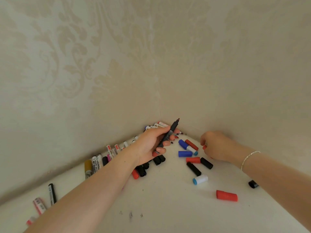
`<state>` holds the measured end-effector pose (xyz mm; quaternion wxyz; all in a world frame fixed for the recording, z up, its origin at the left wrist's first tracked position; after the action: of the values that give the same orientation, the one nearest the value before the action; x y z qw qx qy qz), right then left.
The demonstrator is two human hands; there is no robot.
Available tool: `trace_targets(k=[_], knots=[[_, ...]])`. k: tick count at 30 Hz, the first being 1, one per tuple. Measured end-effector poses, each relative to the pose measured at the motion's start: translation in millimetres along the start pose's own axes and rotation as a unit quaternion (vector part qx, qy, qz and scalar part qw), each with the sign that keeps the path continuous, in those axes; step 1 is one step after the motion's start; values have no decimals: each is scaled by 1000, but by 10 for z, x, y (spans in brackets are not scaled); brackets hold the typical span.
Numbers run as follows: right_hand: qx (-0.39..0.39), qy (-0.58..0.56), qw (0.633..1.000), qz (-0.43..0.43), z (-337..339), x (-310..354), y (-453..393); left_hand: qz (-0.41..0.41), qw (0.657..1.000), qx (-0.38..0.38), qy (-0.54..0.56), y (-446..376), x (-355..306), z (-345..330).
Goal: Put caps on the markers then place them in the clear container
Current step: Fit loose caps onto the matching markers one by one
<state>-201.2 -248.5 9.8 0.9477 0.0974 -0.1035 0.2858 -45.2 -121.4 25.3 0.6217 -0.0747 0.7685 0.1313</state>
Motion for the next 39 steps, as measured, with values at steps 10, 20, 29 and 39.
trace_targets(k=[10, 20, 29, 39], knots=[[44, 57, 992, 102, -85, 353, 378, 15, 1000, -16, -11, 66, 18, -158], [42, -54, 994, 88, -229, 291, 327, -1, 999, -17, -41, 208, -13, -166], [-13, -769, 637, 47, 495, 300, 416, -88, 992, -18, -84, 262, -25, -144], [-13, -684, 726, 68, 572, 322, 376, -124, 986, -41, -103, 309, -101, -117]])
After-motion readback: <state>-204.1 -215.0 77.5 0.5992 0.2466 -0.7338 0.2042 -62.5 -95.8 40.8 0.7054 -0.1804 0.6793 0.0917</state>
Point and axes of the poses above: each hand's wrist, its own y-axis away from the middle knuckle, its own z-axis out of the back of the hand, x = y × z, the point moved 1 cm from there along -y, towards the middle knuckle, and after that the axes turned 6 degrees about -z, right-handed, at the moved point
